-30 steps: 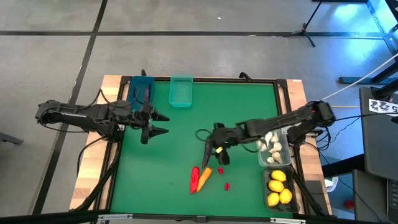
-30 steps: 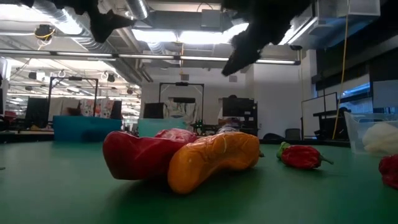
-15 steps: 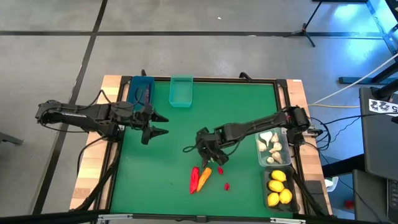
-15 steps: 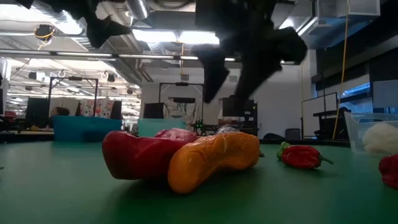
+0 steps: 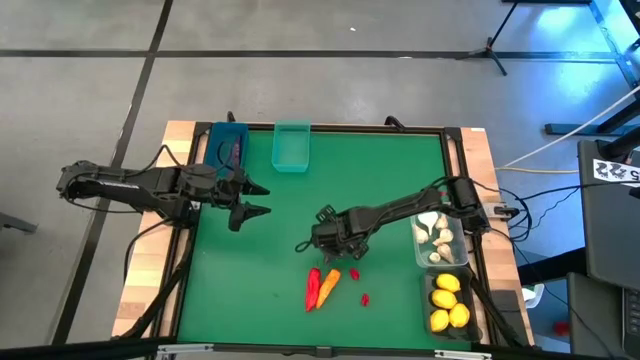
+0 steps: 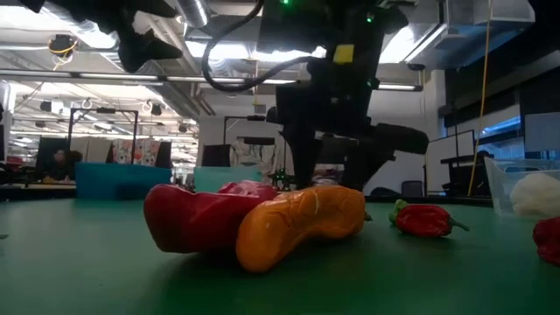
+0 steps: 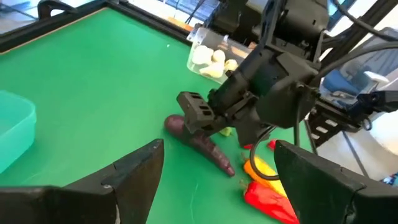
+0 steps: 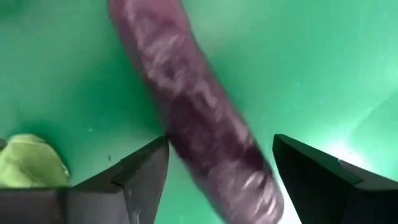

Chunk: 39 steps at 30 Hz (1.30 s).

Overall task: Sort produce into baskets
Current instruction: Put the purple eggplant into the blue bin

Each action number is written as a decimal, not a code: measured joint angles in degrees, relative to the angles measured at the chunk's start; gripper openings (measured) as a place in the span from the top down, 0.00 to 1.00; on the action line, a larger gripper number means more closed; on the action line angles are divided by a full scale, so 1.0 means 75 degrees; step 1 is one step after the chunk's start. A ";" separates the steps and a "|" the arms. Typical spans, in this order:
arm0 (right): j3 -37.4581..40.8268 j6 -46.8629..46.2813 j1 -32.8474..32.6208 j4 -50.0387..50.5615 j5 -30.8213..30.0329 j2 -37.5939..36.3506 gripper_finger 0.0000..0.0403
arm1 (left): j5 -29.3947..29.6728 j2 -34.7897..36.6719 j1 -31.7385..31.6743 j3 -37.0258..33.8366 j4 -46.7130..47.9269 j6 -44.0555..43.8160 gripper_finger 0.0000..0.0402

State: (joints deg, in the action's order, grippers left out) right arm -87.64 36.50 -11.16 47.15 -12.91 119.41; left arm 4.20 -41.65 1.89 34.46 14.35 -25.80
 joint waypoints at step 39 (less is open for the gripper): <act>-0.1186 -0.4690 0.1107 -0.4173 0.1355 -0.1122 0.60 | 0.1224 0.1916 -0.0006 0.0003 -0.0711 0.0941 0.25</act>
State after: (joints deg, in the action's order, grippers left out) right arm -96.53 1.33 -2.85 15.86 -2.74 110.99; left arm 13.39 -27.28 1.85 34.48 9.02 -18.75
